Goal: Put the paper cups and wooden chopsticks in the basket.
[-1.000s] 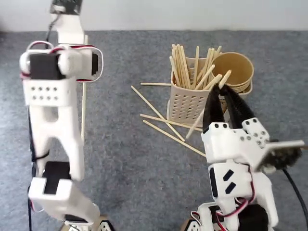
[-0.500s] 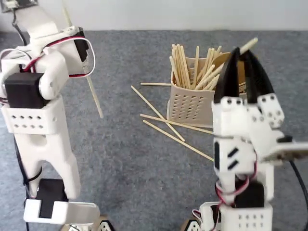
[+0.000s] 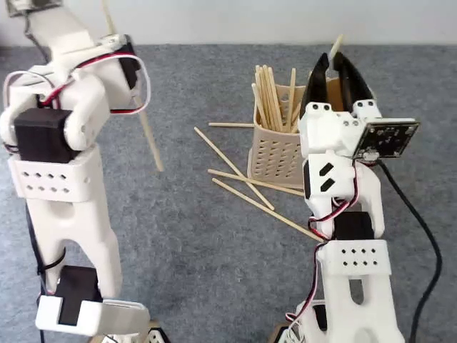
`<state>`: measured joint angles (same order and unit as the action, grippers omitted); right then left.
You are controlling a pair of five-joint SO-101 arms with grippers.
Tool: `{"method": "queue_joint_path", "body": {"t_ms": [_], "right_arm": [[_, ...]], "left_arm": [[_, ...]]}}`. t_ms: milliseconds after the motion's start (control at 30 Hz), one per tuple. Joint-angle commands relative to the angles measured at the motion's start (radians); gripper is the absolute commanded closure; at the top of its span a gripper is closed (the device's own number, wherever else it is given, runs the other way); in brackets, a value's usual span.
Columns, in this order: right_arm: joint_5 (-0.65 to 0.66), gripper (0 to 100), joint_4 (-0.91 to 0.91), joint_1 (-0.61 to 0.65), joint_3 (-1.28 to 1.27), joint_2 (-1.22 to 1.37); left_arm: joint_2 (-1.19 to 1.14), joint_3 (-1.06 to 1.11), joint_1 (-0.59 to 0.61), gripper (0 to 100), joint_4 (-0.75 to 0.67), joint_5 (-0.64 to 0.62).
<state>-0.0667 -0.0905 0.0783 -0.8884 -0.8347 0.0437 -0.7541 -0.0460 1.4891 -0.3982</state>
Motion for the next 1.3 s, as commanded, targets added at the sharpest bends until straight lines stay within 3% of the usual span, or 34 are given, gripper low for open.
{"method": "queue_joint_path", "body": {"t_ms": [0, 133, 267, 433, 667, 933, 1267], "right_arm": [[-0.009, 72.3, 0.067, 0.010, 0.057, -0.048], [-0.014, 76.3, 0.209, 0.016, 0.057, -0.174], [-0.064, 81.6, 0.470, 0.025, 0.057, -0.320], [-0.115, 86.8, 0.832, 0.077, 0.051, -0.449], [-0.025, 93.9, 1.201, 0.104, 0.051, -0.535], [0.040, 94.0, 1.256, 0.102, -0.046, -0.545], [0.037, 94.0, 1.254, 0.102, -0.075, -0.545]], "left_arm": [[0.051, -0.015, -0.066, 99, -0.074, -0.014], [0.049, -0.013, -0.104, 99, -0.210, -0.137], [0.040, -0.005, -0.150, 99, -0.341, -0.239], [0.011, 0.022, -0.253, 99, -0.463, -0.245], [-0.101, 0.113, -0.302, 99, -0.598, -0.245], [-0.219, 0.136, -0.325, 95, -0.643, -0.204], [-0.133, 0.130, -0.330, 78, -0.479, -0.198]]}}
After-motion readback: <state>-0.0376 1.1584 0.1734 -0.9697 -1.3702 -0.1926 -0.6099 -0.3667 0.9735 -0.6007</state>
